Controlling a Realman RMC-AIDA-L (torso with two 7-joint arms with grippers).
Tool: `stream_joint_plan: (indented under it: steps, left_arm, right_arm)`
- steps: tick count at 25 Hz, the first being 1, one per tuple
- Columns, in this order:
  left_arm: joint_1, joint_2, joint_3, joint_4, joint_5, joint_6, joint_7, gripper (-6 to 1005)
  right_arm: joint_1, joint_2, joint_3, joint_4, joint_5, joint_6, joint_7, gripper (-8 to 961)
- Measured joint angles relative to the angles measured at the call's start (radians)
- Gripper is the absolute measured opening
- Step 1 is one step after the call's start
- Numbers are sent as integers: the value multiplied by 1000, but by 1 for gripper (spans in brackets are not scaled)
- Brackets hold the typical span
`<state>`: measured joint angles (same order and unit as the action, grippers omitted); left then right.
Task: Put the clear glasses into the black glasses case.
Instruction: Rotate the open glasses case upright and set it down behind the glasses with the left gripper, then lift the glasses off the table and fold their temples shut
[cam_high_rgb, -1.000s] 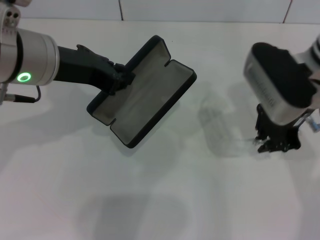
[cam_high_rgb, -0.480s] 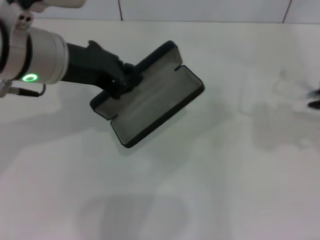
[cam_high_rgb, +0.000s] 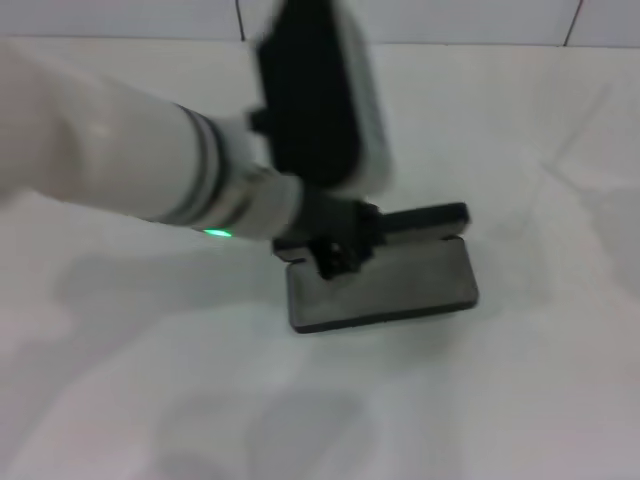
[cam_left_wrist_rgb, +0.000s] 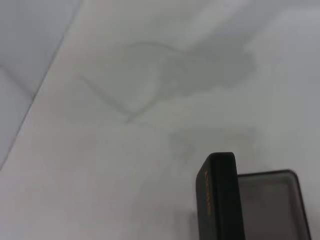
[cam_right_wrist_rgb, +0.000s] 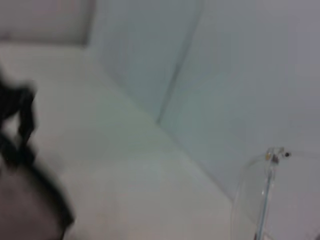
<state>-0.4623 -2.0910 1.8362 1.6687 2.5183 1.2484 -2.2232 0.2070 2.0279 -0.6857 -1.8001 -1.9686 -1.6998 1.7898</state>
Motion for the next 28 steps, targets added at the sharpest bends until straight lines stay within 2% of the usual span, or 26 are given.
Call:
stream_joint_plan:
  steps: [4,9,13,28]
  left_arm:
    - [-42,-1,109,-55,34,-88,15,305]
    - [-117,-5,196,-128,43,-139,21,310]
    - [-126,-10,246,-150,86,-204,8,314]
    - [-120,-9,253,-165,94,-249,-36,329]
  right_arm:
    - [-2,-4,57,62,40,-14,-6,125]
    - [0,-7,64,118,46,-11,-22,125]
    - [3,-8,71,150,47,-9,-35,125]
    - [1,-9,77,168,49,-15,-37,126]
